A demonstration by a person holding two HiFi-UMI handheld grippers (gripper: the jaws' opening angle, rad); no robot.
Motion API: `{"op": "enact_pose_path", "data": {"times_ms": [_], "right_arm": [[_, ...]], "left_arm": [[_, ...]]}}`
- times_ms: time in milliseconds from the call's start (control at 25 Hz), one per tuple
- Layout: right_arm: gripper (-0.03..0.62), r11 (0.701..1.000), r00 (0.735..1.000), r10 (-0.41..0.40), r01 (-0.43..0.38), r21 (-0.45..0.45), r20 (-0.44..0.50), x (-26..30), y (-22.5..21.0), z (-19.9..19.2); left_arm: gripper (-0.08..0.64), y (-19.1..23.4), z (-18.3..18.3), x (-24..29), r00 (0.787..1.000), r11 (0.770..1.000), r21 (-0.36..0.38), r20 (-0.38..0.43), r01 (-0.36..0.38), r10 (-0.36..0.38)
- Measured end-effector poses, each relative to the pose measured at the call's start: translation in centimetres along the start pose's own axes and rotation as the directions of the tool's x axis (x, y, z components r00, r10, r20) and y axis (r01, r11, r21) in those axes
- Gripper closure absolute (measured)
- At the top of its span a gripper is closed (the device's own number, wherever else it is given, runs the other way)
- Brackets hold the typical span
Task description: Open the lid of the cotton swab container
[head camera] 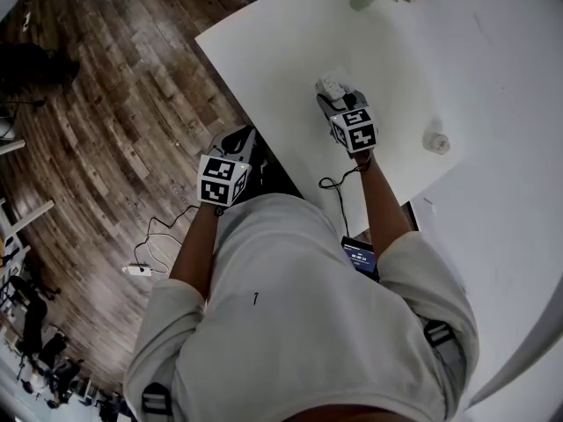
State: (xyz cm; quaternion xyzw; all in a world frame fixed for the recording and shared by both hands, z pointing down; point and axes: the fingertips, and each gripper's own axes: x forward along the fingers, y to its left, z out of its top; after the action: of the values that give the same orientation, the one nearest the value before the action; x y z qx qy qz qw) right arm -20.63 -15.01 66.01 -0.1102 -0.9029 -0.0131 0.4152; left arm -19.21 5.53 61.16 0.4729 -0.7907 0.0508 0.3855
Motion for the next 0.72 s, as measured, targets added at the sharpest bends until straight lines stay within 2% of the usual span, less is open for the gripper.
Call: {"op": "enact_pose_path", "data": {"times_ms": [320,560,720], "right_arm": [[0.399,1.000,0.998,-0.012,0.010,-0.021,-0.066,1.0,0.3,-0.7],[0.396,0.998,0.996,-0.037,0.033,-0.044,-0.080,1.5,0.4,-1.2],[0.391,0.998,0.995,-0.058,0.058,-0.012,-0.078,1.6,0.5,-1.3]], "left_arm": [[0.531,-0.3,-0.8,0.0,0.999,0.999,0.009,-0.027,0.034,-0.034],[0.531,-0.3,-1.0,0.3,0.998,0.999,0.012,-0.046,0.049,-0.048],[0.531,-0.2,-0.9,0.3,0.996,0.998,0.018,-0.052,0.067,-0.066]]}}
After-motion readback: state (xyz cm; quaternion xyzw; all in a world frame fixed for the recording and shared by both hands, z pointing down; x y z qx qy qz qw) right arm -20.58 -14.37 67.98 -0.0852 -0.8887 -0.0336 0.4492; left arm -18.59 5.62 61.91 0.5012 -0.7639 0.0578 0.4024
